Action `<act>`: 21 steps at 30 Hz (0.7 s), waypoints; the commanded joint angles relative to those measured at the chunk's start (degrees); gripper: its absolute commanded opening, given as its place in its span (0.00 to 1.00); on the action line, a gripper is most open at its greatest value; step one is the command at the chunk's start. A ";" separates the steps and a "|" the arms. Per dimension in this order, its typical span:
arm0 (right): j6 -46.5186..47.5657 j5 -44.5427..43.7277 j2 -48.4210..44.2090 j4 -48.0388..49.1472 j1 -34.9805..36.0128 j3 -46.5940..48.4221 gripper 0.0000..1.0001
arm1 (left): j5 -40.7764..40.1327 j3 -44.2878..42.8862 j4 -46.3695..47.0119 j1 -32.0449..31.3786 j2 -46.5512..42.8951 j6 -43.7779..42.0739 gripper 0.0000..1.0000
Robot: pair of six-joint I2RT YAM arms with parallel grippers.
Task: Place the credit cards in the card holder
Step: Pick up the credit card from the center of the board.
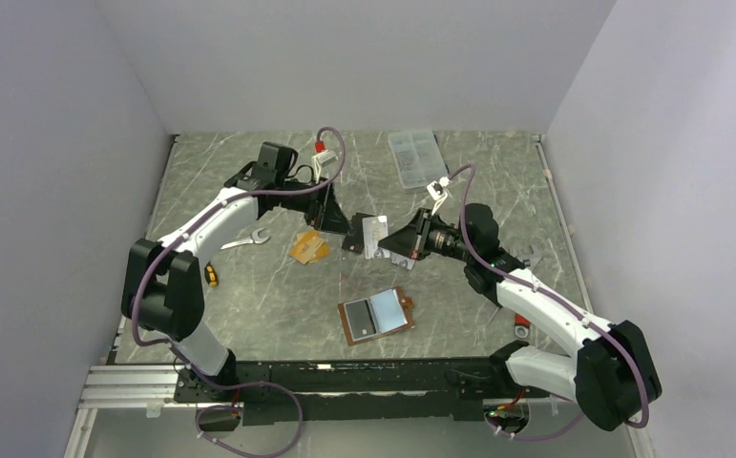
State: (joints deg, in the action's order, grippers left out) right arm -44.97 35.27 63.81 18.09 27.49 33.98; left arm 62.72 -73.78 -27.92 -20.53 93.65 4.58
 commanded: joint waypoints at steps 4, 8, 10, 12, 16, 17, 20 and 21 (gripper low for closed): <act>-0.99 2.82 1.12 4.45 1.55 4.88 0.00 | 14.65 5.16 20.77 -0.21 -4.93 17.05 0.73; -2.15 3.30 2.98 6.56 2.17 6.89 0.00 | 15.90 5.27 20.69 -0.19 -4.01 17.11 0.72; -2.69 3.24 3.73 7.24 2.29 7.32 0.00 | 16.03 5.81 22.36 -0.21 -4.20 17.95 0.71; -3.49 3.21 4.29 8.41 2.51 7.39 0.00 | 16.39 6.56 24.44 -0.21 -4.50 19.57 0.71; -4.58 2.86 5.21 9.82 2.74 7.16 0.00 | 16.91 6.80 25.70 -0.21 -4.68 20.58 0.68; -4.54 2.73 5.42 9.74 2.85 7.20 0.00 | 17.17 7.05 26.84 -0.21 -4.70 21.66 0.67; -4.32 1.84 5.81 9.27 3.22 7.10 0.00 | 18.47 7.92 32.10 -0.21 -4.79 25.91 0.59; -4.21 1.48 5.93 9.14 3.34 6.99 0.00 | 18.75 8.41 34.07 -0.21 -4.85 27.57 0.56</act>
State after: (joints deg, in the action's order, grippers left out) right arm -48.90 37.54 69.52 23.66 30.22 38.94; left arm 77.65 -66.39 -3.22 -20.67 90.89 26.26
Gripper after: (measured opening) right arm 0.010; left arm 0.609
